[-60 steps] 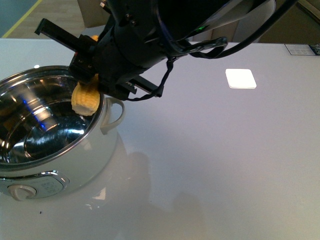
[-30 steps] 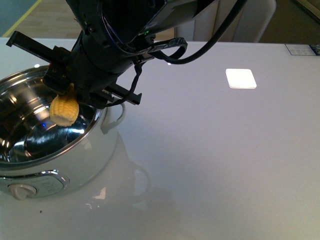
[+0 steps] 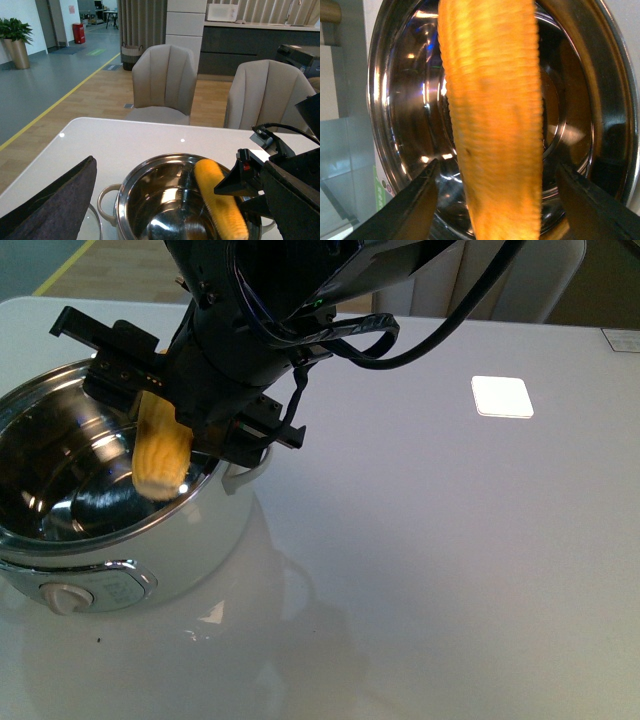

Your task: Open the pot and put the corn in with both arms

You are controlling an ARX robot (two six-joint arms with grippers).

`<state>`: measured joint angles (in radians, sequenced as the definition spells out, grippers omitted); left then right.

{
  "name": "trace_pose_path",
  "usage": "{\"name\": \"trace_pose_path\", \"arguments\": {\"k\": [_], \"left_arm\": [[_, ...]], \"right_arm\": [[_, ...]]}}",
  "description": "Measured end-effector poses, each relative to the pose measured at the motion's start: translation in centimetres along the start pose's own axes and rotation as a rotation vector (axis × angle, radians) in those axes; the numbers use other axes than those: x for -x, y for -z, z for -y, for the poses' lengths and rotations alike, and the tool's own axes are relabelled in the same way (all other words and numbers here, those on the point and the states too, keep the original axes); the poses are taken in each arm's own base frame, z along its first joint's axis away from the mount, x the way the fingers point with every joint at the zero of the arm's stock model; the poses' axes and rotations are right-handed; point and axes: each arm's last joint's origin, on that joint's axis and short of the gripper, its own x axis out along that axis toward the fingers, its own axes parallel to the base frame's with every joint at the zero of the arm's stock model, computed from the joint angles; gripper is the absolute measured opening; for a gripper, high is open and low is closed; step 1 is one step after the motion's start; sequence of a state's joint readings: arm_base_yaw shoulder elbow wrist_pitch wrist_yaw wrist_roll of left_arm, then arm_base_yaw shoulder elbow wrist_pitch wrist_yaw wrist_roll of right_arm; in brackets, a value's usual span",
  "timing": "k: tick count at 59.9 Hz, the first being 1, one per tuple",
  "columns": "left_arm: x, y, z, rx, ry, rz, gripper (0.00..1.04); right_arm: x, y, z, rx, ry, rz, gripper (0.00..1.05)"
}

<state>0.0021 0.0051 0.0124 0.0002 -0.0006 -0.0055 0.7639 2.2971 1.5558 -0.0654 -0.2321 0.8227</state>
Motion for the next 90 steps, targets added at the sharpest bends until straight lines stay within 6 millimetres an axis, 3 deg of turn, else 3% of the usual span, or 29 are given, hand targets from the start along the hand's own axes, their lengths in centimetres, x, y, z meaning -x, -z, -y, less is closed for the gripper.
{"name": "trace_pose_path", "arguments": {"k": [10, 18, 26, 35, 43, 60, 77, 87, 90], "left_arm": [[0.0, 0.0, 0.0, 0.000, 0.000, 0.000, 0.98], [0.0, 0.0, 0.0, 0.000, 0.000, 0.000, 0.98], [0.0, 0.0, 0.0, 0.000, 0.000, 0.000, 0.98], [0.0, 0.0, 0.0, 0.000, 0.000, 0.000, 0.98], [0.0, 0.0, 0.0, 0.000, 0.000, 0.000, 0.98], [0.0, 0.0, 0.0, 0.000, 0.000, 0.000, 0.98], [0.0, 0.0, 0.0, 0.000, 0.000, 0.000, 0.98], [0.0, 0.0, 0.0, 0.000, 0.001, 0.000, 0.98], [0.0, 0.0, 0.0, 0.000, 0.000, 0.000, 0.98]], "right_arm": [[1.2, -0.1, 0.1, -0.007, -0.002, 0.019, 0.96], [4.2, -1.2, 1.0, -0.044, -0.018, 0.083, 0.96], [11.0, -3.6, 4.3, -0.087, 0.003, 0.235, 0.96], [16.9, -3.7, 7.5, -0.082, 0.098, 0.366, 0.96], [23.0, -1.1, 10.3, -0.015, 0.205, 0.454, 0.96], [31.0, 5.2, 12.1, 0.126, 0.361, 0.586, 0.96], [35.4, 10.2, 13.7, 0.141, 0.503, 0.682, 0.96], [36.1, 10.9, 13.7, 0.152, 0.519, 0.721, 0.96], [35.9, 11.0, 14.0, 0.216, 0.528, 0.808, 0.90]]}}
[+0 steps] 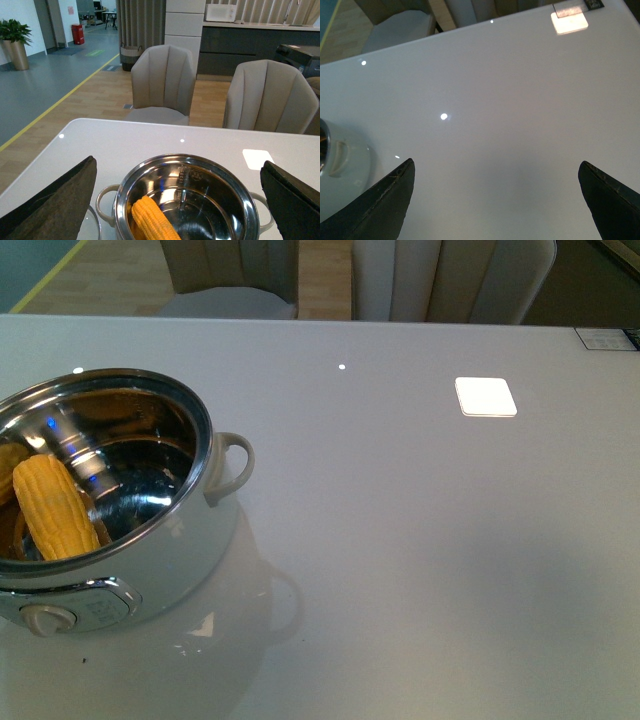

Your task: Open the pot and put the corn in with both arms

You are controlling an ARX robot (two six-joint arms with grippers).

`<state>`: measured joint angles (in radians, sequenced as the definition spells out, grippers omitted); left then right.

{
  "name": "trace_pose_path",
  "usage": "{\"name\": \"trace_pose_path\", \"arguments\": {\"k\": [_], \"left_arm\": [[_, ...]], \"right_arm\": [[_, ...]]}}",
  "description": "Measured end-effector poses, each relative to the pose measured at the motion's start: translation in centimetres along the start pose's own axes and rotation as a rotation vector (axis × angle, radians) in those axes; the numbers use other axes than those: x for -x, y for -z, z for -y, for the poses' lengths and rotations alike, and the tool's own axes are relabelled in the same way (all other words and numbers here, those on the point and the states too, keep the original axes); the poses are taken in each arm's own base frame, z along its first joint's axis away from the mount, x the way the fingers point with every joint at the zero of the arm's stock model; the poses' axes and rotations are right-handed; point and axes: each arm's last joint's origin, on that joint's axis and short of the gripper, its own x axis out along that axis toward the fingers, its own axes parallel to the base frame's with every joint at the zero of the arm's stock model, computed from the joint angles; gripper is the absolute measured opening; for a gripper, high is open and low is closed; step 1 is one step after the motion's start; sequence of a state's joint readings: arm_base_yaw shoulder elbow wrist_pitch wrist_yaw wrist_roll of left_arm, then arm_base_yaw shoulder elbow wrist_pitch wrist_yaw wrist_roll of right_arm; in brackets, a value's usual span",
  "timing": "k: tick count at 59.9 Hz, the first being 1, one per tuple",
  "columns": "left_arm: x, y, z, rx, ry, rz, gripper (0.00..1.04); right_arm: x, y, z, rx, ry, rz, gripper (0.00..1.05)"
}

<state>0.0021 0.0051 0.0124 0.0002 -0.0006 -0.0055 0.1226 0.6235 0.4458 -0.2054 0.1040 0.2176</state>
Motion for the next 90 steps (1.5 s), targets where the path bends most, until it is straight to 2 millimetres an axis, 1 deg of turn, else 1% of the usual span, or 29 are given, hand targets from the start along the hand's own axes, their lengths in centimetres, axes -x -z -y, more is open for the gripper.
{"name": "trace_pose_path", "arguments": {"k": [1, 4, 6, 10, 16, 18, 24, 29, 31, 32, 44, 67, 74, 78, 82, 90], "left_arm": [[0.0, 0.0, 0.0, 0.000, 0.000, 0.000, 0.98], [0.0, 0.0, 0.0, 0.000, 0.000, 0.000, 0.98], [0.0, 0.0, 0.0, 0.000, 0.000, 0.000, 0.98], [0.0, 0.0, 0.0, 0.000, 0.000, 0.000, 0.98], [0.0, 0.0, 0.0, 0.000, 0.000, 0.000, 0.98], [0.0, 0.0, 0.0, 0.000, 0.000, 0.000, 0.98], [0.0, 0.0, 0.0, 0.000, 0.000, 0.000, 0.98], [0.0, 0.0, 0.0, 0.000, 0.000, 0.000, 0.98], [0.0, 0.0, 0.0, 0.000, 0.000, 0.000, 0.98], [0.0, 0.0, 0.0, 0.000, 0.000, 0.000, 0.98], [0.0, 0.0, 0.0, 0.000, 0.000, 0.000, 0.98], [0.0, 0.0, 0.0, 0.000, 0.000, 0.000, 0.98], [0.0, 0.0, 0.0, 0.000, 0.000, 0.000, 0.98], [0.0, 0.0, 0.0, 0.000, 0.000, 0.000, 0.98], [0.0, 0.0, 0.0, 0.000, 0.000, 0.000, 0.98], [0.0, 0.0, 0.0, 0.000, 0.000, 0.000, 0.98]], "right_arm": [[-0.1, 0.3, 0.1, 0.013, -0.008, 0.065, 0.87], [-0.2, 0.9, 0.3, 0.063, -0.023, 0.178, 0.80], [-0.1, 1.4, 0.5, 0.091, -0.030, 0.270, 0.73], [0.2, 1.7, 0.8, 0.120, -0.061, 0.354, 0.63], [0.4, 2.3, 1.7, 0.143, -0.035, 0.383, 0.47], [0.3, 2.8, 2.0, 0.144, -0.024, 0.378, 0.40], [0.3, 3.8, 2.1, 0.155, -0.029, 0.367, 0.24], [0.4, 4.3, 2.2, 0.162, -0.028, 0.374, 0.08], [0.4, 4.4, 2.2, 0.163, -0.028, 0.377, 0.03], [0.5, 4.5, 2.3, 0.168, -0.027, 0.377, 0.02], [0.6, 5.6, 2.5, 0.167, -0.027, 0.374, 0.02], [1.0, 6.9, 2.7, 0.167, -0.029, 0.390, 0.02], [1.3, 6.9, 2.7, 0.167, -0.030, 0.406, 0.02], [1.8, 7.6, 2.8, 0.167, -0.025, 0.372, 0.02], [2.1, 7.6, 2.8, 0.167, -0.028, 0.397, 0.02], [2.2, 7.6, 2.8, 0.167, -0.028, 0.399, 0.02]]}}
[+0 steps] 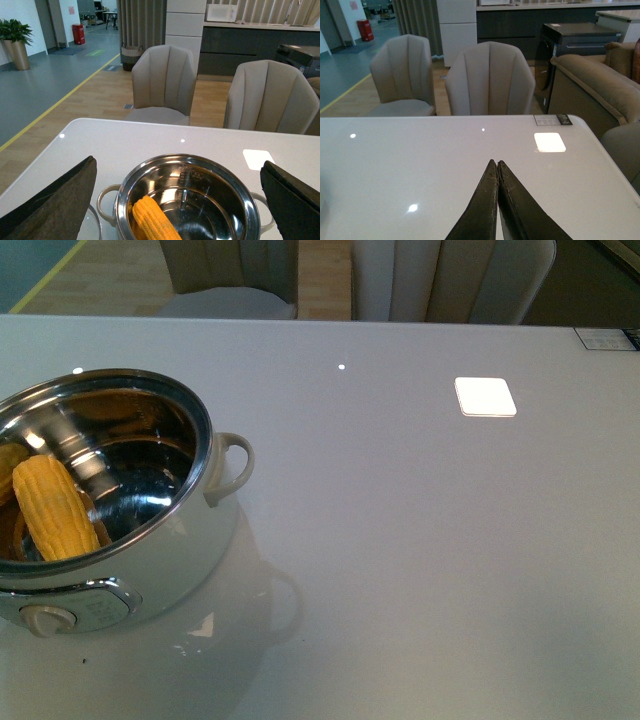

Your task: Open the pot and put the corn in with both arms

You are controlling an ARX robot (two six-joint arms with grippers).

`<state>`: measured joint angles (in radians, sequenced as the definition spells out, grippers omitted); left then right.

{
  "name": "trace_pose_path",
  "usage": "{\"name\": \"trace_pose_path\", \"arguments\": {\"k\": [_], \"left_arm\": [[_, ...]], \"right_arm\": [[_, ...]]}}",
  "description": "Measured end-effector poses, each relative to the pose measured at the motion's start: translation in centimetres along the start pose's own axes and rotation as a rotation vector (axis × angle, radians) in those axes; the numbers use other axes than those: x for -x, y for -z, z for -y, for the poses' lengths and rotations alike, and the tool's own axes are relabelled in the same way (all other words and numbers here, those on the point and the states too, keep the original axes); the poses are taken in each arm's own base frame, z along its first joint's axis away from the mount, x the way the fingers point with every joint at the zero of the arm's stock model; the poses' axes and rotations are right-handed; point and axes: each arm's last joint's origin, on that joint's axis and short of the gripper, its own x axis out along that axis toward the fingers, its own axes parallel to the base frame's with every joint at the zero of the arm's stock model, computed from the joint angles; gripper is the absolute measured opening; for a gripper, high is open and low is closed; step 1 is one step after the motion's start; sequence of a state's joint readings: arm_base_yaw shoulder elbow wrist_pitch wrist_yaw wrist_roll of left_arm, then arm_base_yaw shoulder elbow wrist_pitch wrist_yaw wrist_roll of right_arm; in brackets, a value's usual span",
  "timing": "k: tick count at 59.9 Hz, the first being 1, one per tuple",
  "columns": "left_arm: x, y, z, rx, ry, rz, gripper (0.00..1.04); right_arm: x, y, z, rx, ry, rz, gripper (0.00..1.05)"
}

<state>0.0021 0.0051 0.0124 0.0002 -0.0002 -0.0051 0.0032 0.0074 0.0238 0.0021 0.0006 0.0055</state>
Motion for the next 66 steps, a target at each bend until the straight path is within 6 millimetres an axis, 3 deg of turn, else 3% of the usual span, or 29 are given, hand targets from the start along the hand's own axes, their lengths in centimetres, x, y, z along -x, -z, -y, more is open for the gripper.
{"name": "trace_pose_path", "arguments": {"k": [18, 49, 66], "left_arm": [[0.00, 0.00, 0.00, 0.000, 0.000, 0.000, 0.98], [0.00, 0.00, 0.00, 0.000, 0.000, 0.000, 0.98], [0.00, 0.00, 0.00, 0.000, 0.000, 0.000, 0.98]], "right_arm": [[0.01, 0.00, 0.00, 0.002, 0.000, 0.000, 0.05], [0.01, 0.00, 0.00, 0.002, 0.000, 0.000, 0.97], [0.01, 0.00, 0.00, 0.002, 0.000, 0.000, 0.96]]}}
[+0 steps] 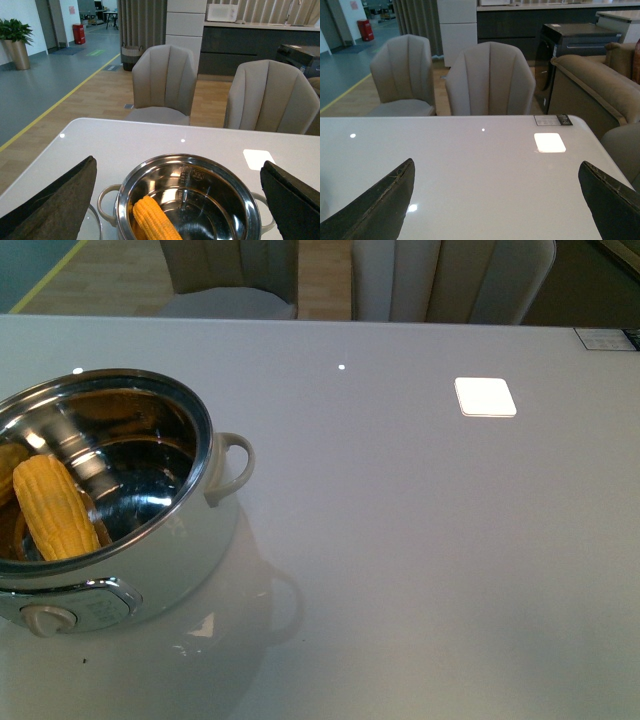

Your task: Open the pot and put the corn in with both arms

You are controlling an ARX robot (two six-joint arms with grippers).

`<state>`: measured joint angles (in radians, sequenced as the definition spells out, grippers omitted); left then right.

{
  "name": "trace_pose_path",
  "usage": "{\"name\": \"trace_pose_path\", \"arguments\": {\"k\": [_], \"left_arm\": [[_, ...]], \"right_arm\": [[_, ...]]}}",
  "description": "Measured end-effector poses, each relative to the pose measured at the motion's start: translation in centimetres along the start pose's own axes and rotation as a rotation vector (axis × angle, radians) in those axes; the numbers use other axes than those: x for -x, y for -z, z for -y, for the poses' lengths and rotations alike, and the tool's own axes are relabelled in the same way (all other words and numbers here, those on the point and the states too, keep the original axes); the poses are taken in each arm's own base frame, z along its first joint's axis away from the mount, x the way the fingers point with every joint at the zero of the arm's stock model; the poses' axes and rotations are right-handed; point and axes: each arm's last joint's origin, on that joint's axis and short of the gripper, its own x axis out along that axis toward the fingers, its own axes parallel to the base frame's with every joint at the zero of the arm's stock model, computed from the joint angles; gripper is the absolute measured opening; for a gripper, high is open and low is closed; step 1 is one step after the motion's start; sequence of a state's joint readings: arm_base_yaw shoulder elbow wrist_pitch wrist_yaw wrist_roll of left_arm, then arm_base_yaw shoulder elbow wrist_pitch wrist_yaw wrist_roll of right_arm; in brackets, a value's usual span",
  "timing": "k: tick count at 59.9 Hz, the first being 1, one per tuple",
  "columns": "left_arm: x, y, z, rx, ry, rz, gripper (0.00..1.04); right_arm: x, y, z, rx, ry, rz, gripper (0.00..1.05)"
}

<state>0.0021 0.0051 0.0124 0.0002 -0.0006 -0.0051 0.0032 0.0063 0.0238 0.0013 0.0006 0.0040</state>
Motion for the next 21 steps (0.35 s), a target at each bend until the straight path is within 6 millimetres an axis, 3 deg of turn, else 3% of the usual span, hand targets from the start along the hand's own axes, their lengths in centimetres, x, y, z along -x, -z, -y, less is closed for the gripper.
{"name": "trace_pose_path", "arguments": {"k": [21], "left_arm": [[0.00, 0.00, 0.00, 0.000, 0.000, 0.000, 0.98]], "right_arm": [[0.00, 0.00, 0.00, 0.000, 0.000, 0.000, 0.96]]}}
